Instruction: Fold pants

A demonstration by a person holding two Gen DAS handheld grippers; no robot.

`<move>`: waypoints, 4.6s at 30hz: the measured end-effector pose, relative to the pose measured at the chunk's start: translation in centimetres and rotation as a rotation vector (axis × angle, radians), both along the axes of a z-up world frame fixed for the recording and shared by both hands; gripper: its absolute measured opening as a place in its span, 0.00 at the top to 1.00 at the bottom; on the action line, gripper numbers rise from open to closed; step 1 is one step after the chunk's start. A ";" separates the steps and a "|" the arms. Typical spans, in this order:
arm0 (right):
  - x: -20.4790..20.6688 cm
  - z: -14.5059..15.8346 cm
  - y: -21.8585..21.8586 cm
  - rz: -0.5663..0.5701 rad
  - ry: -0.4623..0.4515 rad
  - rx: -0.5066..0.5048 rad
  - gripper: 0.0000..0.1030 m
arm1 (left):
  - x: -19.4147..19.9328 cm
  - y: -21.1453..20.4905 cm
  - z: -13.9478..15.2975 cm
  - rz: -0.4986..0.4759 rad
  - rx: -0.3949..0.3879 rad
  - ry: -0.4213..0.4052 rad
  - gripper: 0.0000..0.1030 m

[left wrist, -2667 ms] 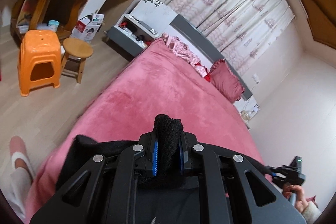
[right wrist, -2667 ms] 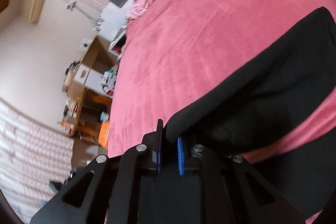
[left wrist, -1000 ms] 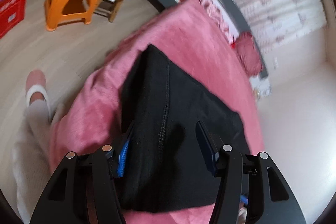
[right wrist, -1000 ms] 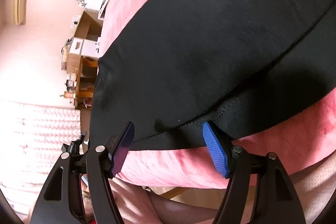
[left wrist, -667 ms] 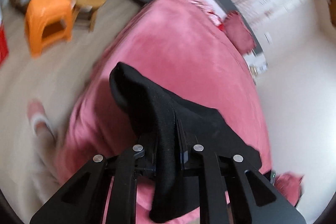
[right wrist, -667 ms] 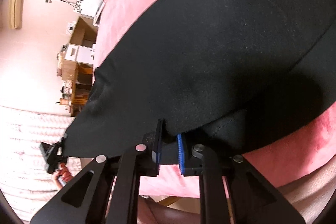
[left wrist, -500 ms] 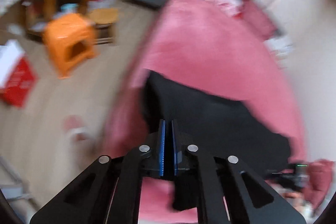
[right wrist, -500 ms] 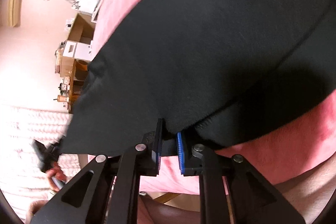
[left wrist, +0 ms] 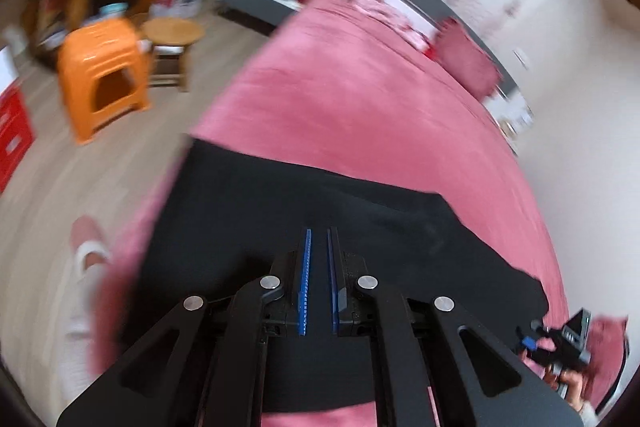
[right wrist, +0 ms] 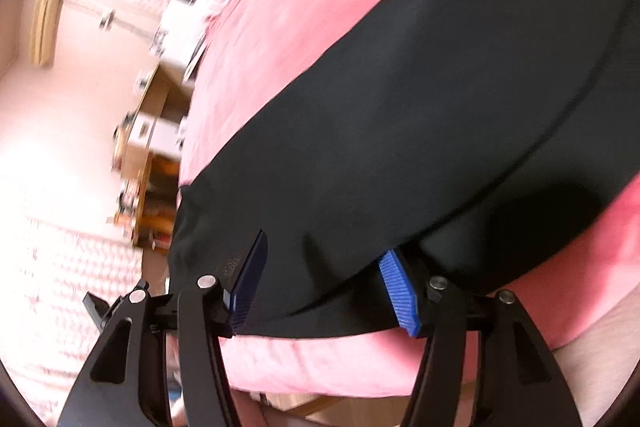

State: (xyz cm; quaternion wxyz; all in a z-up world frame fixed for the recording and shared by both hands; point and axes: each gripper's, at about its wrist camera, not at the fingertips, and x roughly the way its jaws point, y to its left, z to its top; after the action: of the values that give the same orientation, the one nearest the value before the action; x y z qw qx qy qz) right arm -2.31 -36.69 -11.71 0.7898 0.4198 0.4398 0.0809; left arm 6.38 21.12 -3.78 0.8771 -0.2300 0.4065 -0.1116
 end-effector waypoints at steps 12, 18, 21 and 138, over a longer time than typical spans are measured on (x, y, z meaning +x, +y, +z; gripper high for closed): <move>-4.2 -1.6 -15.1 -0.466 -0.051 -0.002 0.45 | 3.2 -7.2 -7.5 -0.040 -0.053 0.063 0.95; -2.5 -2.3 -17.5 -0.544 -0.046 0.045 0.87 | 2.9 -5.3 -8.6 -0.010 -0.225 0.087 0.95; -2.9 -0.1 -17.0 -0.509 -0.061 -0.020 0.89 | 2.9 -5.6 -8.1 -0.025 -0.175 0.088 0.95; -8.2 -2.9 -19.7 -0.676 -0.050 -0.046 0.86 | 14.3 -23.5 -5.4 -0.390 0.391 -0.048 0.99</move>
State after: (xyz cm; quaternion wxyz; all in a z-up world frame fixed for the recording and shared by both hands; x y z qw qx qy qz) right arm -10.54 -56.34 -14.63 0.7918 0.5218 0.2579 -0.1851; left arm 20.69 -2.40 -9.17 0.8762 0.0289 0.4359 -0.2034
